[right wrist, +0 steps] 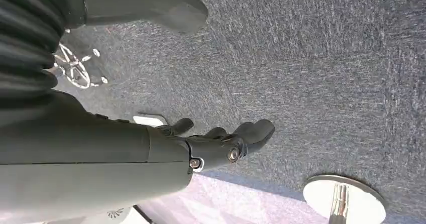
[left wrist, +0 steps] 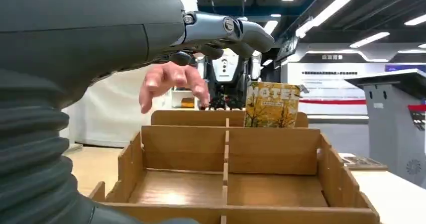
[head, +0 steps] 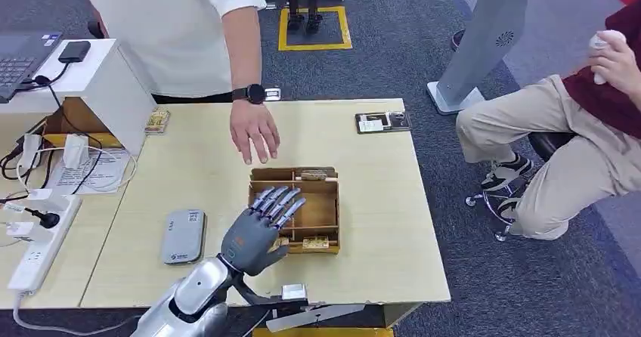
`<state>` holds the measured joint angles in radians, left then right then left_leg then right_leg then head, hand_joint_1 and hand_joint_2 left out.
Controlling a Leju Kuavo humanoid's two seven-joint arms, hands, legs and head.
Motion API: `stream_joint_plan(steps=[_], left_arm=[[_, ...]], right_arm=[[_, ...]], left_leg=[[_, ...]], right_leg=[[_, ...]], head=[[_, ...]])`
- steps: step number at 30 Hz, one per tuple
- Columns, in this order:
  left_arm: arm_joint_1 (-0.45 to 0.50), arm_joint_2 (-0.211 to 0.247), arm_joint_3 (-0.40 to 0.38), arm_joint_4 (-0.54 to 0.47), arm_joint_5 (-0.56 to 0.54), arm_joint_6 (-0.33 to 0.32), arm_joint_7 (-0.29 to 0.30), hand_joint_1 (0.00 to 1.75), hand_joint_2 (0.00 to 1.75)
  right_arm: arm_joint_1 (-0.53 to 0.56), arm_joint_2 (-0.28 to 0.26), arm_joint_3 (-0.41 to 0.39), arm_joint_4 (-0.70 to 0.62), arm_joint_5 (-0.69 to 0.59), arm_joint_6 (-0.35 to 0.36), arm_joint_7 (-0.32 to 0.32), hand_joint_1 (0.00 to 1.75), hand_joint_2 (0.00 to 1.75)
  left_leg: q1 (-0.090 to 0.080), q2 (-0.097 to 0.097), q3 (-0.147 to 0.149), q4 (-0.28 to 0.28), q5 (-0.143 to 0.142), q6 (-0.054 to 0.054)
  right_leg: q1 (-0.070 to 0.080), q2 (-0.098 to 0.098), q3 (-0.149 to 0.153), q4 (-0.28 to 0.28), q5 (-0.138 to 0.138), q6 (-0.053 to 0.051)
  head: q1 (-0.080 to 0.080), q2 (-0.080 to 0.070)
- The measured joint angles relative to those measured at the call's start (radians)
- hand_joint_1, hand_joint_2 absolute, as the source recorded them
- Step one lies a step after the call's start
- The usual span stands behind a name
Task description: Pass the card to the sensor for recognition and then transmit it.
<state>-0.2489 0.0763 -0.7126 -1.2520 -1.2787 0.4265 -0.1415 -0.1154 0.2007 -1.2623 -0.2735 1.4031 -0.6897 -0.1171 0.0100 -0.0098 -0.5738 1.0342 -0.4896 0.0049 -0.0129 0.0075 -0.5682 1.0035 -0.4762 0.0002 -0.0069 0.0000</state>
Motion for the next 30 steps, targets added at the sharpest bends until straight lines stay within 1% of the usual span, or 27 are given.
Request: stream_joint_plan(steps=[2,5,6,7,8,9,10,12,14,16,17,18,19,22,25,28,30], left_arm=[[0.001,0.000,0.000,0.002,-0.012,0.041,0.023,0.00,1.75],[0.013,-0.002,0.000,0.004,-0.045,0.160,0.061,0.00,1.75],[0.023,-0.003,0.000,0.002,-0.061,0.204,0.063,0.00,1.75],[0.044,-0.013,0.008,-0.020,-0.074,0.231,0.059,0.00,1.75],[0.069,-0.025,0.023,-0.049,-0.080,0.247,0.036,0.00,1.75],[0.095,-0.049,0.051,-0.086,-0.078,0.256,-0.014,0.00,1.75],[0.125,-0.097,0.103,-0.130,-0.057,0.261,-0.121,0.00,1.75],[0.173,-0.184,0.222,-0.194,0.032,0.266,-0.389,0.00,1.75],[0.190,-0.258,0.333,-0.236,0.125,0.270,-0.554,0.00,1.75],[0.212,-0.296,0.397,-0.268,0.152,0.272,-0.559,0.00,1.75],[0.234,-0.324,0.432,-0.293,0.175,0.272,-0.559,0.00,1.75],[0.240,-0.342,0.457,-0.309,0.198,0.273,-0.558,0.00,1.75],[0.246,-0.344,0.482,-0.324,0.219,0.273,-0.558,0.00,1.75],[0.256,-0.351,0.512,-0.357,0.235,0.273,-0.558,0.00,1.75],[0.261,-0.351,0.526,-0.377,0.205,0.273,-0.558,0.00,1.75],[0.261,-0.348,0.527,-0.376,0.164,0.273,-0.556,0.00,1.75],[0.262,-0.341,0.527,-0.365,0.120,0.273,-0.516,0.00,1.75]], right_arm=[[0.000,0.000,0.002,0.001,0.000,0.000,0.002,0.00,1.75],[0.000,0.000,0.004,0.001,0.000,0.000,0.008,0.00,1.75],[0.001,0.000,0.004,0.001,0.000,0.000,0.012,0.00,1.75],[0.001,0.000,0.004,0.001,0.001,0.000,0.012,0.00,1.75],[0.001,0.000,0.004,0.001,0.002,0.000,0.014,0.00,1.75],[0.003,0.000,0.004,0.000,0.002,0.000,0.016,0.00,1.75],[0.005,0.000,0.004,0.000,0.003,0.000,0.017,0.00,1.75],[0.008,0.000,0.004,-0.002,0.006,0.000,0.021,0.00,1.75],[0.011,0.001,0.004,-0.003,0.010,0.000,0.021,0.00,1.75],[0.012,0.002,0.003,-0.005,0.011,0.000,0.022,0.00,1.75],[0.013,0.002,0.003,-0.006,0.011,0.000,0.024,0.00,1.75],[0.014,0.002,0.003,-0.008,0.012,0.000,0.025,0.00,1.75],[0.014,0.003,0.001,-0.009,0.012,0.000,0.027,0.00,1.75],[0.014,0.006,-0.004,-0.012,0.013,0.000,0.027,0.00,1.75],[0.014,0.006,-0.006,-0.013,0.014,0.000,0.026,0.00,1.75],[0.013,0.006,-0.006,-0.013,0.004,0.000,0.023,0.00,1.75],[0.012,0.006,-0.006,-0.012,0.000,0.000,0.016,0.00,1.75]], left_leg=[[0.000,0.000,0.000,0.000,0.000,0.000],[0.000,0.000,0.000,0.000,0.000,0.000],[0.000,0.000,0.000,0.000,0.000,0.000],[0.000,0.000,0.000,0.000,0.000,0.000],[0.000,0.000,-0.001,0.000,0.000,0.000],[0.000,0.000,-0.001,0.000,0.000,0.000],[0.000,0.000,-0.002,0.000,0.000,0.000],[-0.001,0.000,-0.002,0.000,-0.001,0.001],[-0.001,0.000,-0.002,0.000,-0.001,0.002],[-0.002,0.000,-0.001,0.000,-0.002,0.002],[-0.001,0.000,-0.001,0.000,-0.002,0.002],[0.000,0.001,-0.002,0.000,-0.002,0.002],[0.000,0.000,-0.001,0.000,-0.001,0.002],[0.000,0.000,-0.001,0.000,-0.001,0.001],[0.000,0.000,-0.001,0.000,-0.001,0.001],[0.000,0.000,-0.001,0.000,-0.001,0.001],[0.000,0.000,-0.001,0.000,-0.001,0.001]], right_leg=[[0.000,0.000,0.000,0.000,0.000,0.000],[0.000,0.000,0.000,0.000,0.000,0.000],[0.000,0.000,0.000,0.000,0.000,0.000],[0.000,0.000,0.000,0.000,0.000,0.000],[0.000,0.000,0.000,0.000,0.000,0.000],[0.000,0.000,-0.001,0.000,0.000,0.000],[0.000,0.000,-0.001,0.000,-0.001,0.001],[-0.001,0.000,-0.001,-0.001,-0.001,0.001],[-0.001,0.001,-0.001,-0.001,-0.001,0.001],[-0.001,0.000,-0.001,-0.001,-0.001,0.001],[-0.001,0.000,-0.001,-0.001,-0.001,0.001],[-0.001,0.000,-0.001,-0.001,-0.001,0.001],[-0.001,0.000,0.000,-0.001,-0.001,0.001],[-0.001,-0.001,0.000,-0.001,-0.001,0.001],[0.000,-0.001,0.000,0.000,-0.001,0.001],[0.000,-0.001,0.000,0.000,-0.001,0.001],[0.000,-0.001,0.000,0.000,-0.001,0.001]], head=[[0.000,0.000],[0.000,0.000],[0.000,0.000],[0.000,0.000],[0.000,0.000],[0.000,0.000],[0.000,0.000],[0.000,0.000],[0.001,0.000],[0.000,0.000],[-0.001,0.000],[0.002,0.000],[0.003,0.000],[0.001,0.000],[0.000,0.000],[0.001,0.000],[0.001,0.000]])
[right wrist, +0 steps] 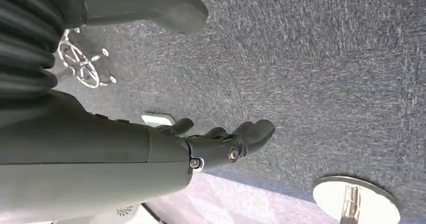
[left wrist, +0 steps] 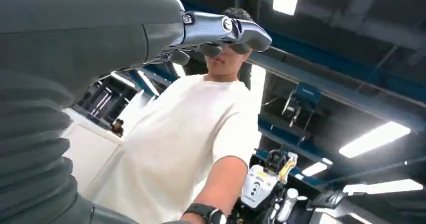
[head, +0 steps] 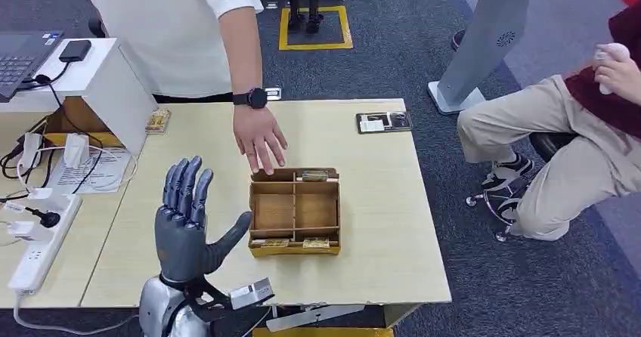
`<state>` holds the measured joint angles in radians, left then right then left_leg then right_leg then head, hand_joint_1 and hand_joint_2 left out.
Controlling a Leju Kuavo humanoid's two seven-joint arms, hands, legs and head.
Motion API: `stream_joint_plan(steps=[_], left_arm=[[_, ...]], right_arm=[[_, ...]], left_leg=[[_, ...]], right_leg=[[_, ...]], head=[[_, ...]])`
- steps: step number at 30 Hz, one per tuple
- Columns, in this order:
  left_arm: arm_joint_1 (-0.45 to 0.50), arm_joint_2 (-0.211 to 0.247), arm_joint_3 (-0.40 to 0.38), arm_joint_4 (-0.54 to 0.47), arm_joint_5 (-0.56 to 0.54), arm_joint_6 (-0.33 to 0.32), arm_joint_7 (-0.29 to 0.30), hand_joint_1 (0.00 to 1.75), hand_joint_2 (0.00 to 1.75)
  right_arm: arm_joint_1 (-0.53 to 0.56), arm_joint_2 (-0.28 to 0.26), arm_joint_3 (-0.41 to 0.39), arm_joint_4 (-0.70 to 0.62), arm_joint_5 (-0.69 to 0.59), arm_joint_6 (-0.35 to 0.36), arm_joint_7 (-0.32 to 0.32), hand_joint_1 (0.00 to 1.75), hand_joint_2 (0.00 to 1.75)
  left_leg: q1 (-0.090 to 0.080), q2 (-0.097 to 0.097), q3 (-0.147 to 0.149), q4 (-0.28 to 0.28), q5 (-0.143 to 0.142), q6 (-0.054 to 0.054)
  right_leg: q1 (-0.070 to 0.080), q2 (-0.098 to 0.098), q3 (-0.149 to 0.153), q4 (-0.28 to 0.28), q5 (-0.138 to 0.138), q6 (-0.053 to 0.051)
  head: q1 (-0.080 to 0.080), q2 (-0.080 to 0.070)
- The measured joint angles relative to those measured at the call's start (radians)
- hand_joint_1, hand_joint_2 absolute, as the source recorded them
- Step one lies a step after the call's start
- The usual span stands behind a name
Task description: Pass the card to the sensor for recognition and then transmit it.
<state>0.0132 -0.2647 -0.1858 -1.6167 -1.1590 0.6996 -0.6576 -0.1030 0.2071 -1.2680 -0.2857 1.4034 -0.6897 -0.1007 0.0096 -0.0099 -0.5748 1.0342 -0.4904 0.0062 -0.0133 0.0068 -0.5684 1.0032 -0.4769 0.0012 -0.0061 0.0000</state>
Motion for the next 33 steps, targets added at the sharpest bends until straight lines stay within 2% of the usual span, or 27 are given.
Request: stream_joint_plan(steps=[3,6,10,18,25,33], left_arm=[[0.000,0.035,-0.027,0.041,-0.032,0.000,0.090,0.00,1.75],[-0.006,0.078,-0.079,0.078,-0.041,0.000,0.135,0.00,1.75],[-0.011,0.117,-0.133,0.111,-0.046,0.000,0.144,0.00,1.75],[-0.022,0.149,-0.171,0.146,-0.043,0.000,0.152,0.00,1.75],[-0.063,0.212,-0.277,0.227,-0.016,0.000,0.219,0.00,1.75],[-0.093,0.263,-0.375,0.287,0.059,-0.008,0.248,0.00,1.75]], right_arm=[[-0.002,0.000,0.000,0.002,-0.003,0.000,-0.009,0.00,1.75],[-0.002,0.000,0.000,0.003,-0.003,0.000,-0.011,0.00,1.75],[-0.004,0.000,0.000,0.003,-0.002,0.000,-0.015,0.00,1.75],[-0.006,0.000,0.000,0.003,-0.002,0.000,-0.017,0.00,1.75],[-0.011,-0.001,0.000,0.003,-0.007,0.000,-0.017,0.00,1.75],[-0.011,-0.003,0.000,0.003,-0.010,0.000,-0.017,0.00,1.75]], left_leg=[[0.000,0.000,0.000,0.000,0.000,0.000],[0.000,0.000,0.000,0.000,0.000,0.000],[0.000,0.000,0.000,0.000,0.000,0.000],[0.000,0.000,0.000,0.000,0.000,0.000],[0.000,0.000,0.000,0.000,0.000,0.000],[0.000,0.000,0.000,0.000,0.000,0.000]], right_leg=[[0.000,0.000,0.000,0.000,0.000,0.000],[0.000,0.000,0.000,0.000,0.000,0.000],[0.000,0.000,0.000,0.000,0.000,0.000],[0.000,0.000,0.000,0.000,0.000,0.000],[0.000,0.000,0.000,0.000,0.000,0.000],[0.000,0.000,0.000,0.000,0.000,0.000]], head=[[0.000,0.000],[0.000,0.000],[0.000,0.000],[0.000,0.000],[0.000,0.000],[0.000,0.000]])
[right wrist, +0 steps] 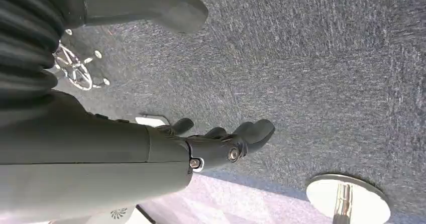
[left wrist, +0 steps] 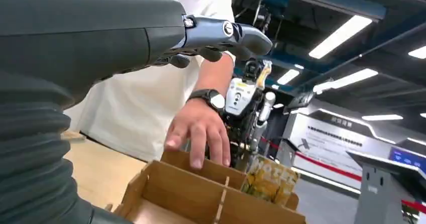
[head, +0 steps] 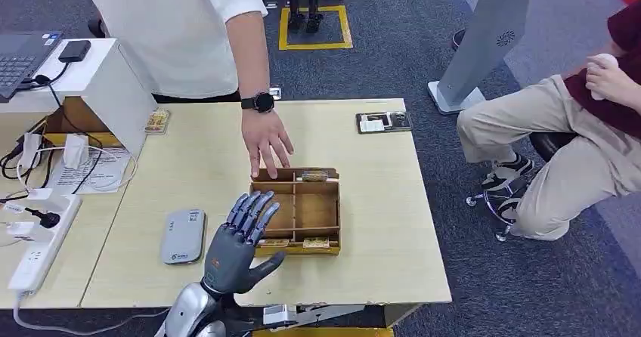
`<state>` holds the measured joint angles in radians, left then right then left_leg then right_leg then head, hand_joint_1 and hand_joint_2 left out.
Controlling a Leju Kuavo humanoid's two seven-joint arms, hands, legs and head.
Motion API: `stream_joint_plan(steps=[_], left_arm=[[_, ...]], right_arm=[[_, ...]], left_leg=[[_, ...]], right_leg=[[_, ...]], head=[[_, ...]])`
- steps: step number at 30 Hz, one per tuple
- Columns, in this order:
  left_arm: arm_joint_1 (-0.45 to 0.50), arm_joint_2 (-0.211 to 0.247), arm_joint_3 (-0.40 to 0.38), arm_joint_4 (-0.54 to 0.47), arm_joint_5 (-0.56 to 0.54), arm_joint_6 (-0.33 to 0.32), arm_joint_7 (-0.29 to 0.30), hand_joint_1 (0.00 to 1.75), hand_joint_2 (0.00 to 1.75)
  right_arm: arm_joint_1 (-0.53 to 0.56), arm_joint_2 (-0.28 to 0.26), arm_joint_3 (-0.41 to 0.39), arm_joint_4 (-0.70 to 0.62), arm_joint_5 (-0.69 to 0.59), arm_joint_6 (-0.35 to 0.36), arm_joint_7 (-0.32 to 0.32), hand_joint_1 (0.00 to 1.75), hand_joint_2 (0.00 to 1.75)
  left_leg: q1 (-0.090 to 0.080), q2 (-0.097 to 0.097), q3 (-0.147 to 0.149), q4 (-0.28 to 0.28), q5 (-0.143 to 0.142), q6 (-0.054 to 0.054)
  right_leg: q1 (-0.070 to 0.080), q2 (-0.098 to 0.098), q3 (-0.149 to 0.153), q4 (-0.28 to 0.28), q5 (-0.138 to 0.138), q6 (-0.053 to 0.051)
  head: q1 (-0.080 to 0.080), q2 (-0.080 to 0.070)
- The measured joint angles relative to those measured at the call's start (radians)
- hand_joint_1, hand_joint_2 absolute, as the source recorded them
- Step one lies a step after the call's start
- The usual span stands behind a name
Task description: Pass the card to the sensor for recognition and then transmit it.
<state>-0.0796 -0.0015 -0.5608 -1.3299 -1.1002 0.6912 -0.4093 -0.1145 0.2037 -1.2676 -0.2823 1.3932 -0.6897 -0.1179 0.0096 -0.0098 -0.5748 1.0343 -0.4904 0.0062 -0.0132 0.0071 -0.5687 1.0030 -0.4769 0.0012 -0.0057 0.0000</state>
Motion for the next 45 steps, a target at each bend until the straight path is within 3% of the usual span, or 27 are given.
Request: stream_joint_plan(steps=[23,30,37,45], left_arm=[[-0.029,0.043,-0.084,0.061,0.009,-0.023,0.021,0.00,1.75],[-0.051,0.048,-0.117,0.110,-0.081,-0.021,0.097,0.00,1.75],[-0.085,0.050,-0.133,0.179,-0.220,-0.011,0.225,0.00,1.75],[-0.109,0.045,-0.137,0.243,-0.319,-0.011,0.333,0.00,1.75]], right_arm=[[0.000,-0.002,0.003,0.000,0.006,0.000,0.003,0.00,1.75],[0.000,-0.002,0.010,0.005,0.010,0.000,0.013,0.00,1.75],[-0.001,-0.003,0.016,0.008,0.010,0.000,0.015,0.00,1.75],[0.000,-0.003,0.026,0.010,-0.005,0.000,0.021,0.00,1.75]], left_leg=[[0.000,0.000,0.000,0.000,0.000,0.000],[0.000,0.000,0.000,0.000,0.000,0.000],[0.000,0.000,0.000,0.000,0.000,0.000],[0.000,0.000,0.000,0.000,0.000,0.000]], right_leg=[[0.000,0.000,0.000,0.000,0.000,0.000],[0.000,0.000,0.000,0.000,0.000,0.000],[0.000,0.000,0.000,0.000,0.000,0.000],[0.000,0.000,0.000,0.000,0.000,0.000]], head=[[0.000,0.000],[0.000,0.000],[0.000,0.000],[0.000,0.000]])
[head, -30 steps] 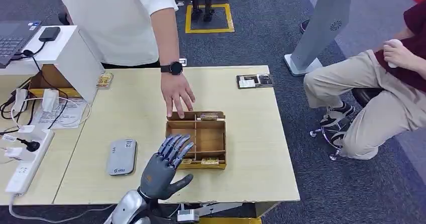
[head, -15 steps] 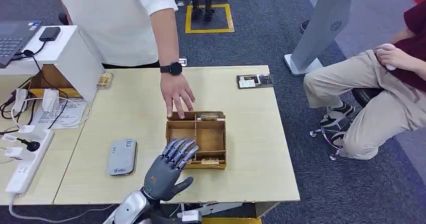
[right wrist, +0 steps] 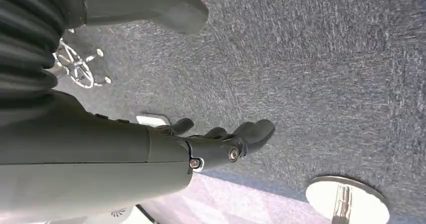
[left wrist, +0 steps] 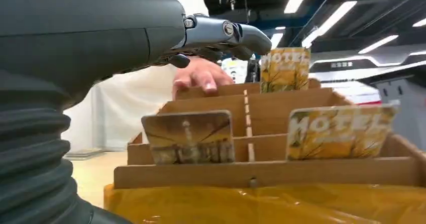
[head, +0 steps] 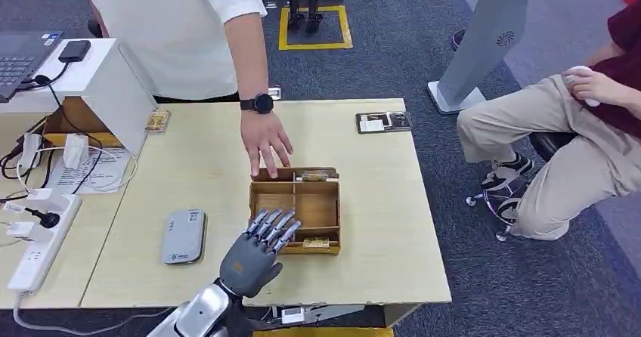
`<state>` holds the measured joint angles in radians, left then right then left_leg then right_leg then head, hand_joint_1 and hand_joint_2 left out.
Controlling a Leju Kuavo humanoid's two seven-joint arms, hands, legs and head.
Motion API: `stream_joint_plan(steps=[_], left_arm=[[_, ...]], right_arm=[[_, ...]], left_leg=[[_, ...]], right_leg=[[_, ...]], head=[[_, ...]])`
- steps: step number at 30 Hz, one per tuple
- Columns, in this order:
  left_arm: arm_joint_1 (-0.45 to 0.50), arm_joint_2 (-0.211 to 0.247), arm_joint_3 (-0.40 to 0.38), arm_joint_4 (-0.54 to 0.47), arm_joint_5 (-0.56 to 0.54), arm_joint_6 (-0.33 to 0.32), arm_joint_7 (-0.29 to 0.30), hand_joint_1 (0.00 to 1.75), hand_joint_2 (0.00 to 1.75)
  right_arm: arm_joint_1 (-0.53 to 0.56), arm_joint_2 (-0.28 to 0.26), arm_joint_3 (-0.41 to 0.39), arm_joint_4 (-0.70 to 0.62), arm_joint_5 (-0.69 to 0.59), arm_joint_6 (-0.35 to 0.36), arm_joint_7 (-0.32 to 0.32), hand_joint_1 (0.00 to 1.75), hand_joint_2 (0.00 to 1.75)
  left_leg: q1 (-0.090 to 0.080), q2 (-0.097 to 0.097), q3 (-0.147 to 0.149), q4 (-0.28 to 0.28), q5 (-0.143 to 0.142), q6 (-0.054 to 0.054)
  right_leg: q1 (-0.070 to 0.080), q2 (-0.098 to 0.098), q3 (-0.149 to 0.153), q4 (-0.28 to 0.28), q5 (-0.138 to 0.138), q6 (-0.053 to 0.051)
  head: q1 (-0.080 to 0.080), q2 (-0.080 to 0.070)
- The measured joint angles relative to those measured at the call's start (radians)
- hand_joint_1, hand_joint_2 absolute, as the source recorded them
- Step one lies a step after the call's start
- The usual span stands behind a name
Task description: Pass the card to the sensor for recognition and then transmit it.
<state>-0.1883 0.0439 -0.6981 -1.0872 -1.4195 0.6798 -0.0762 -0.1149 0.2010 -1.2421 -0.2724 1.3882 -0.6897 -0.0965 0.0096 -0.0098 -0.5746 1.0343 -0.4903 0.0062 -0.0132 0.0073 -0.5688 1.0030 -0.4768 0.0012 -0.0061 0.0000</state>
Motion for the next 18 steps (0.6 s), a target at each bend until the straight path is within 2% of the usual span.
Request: stream_joint_plan(steps=[8,18], left_arm=[[-0.006,-0.007,0.000,0.014,-0.084,0.000,0.121,0.00,1.75],[-0.005,-0.012,0.000,0.013,-0.081,0.001,0.157,0.00,1.75]], right_arm=[[0.004,0.000,0.000,0.001,-0.023,0.000,0.000,0.00,1.75],[0.007,0.000,0.000,0.001,-0.028,0.000,0.003,0.00,1.75]], left_leg=[[0.000,0.000,0.000,0.000,0.000,0.000],[0.000,0.000,0.000,0.000,0.000,0.000]], right_leg=[[0.000,0.000,0.000,0.000,0.000,0.000],[0.000,0.000,0.000,0.000,0.000,0.000]], head=[[0.000,0.000],[0.000,0.000]])
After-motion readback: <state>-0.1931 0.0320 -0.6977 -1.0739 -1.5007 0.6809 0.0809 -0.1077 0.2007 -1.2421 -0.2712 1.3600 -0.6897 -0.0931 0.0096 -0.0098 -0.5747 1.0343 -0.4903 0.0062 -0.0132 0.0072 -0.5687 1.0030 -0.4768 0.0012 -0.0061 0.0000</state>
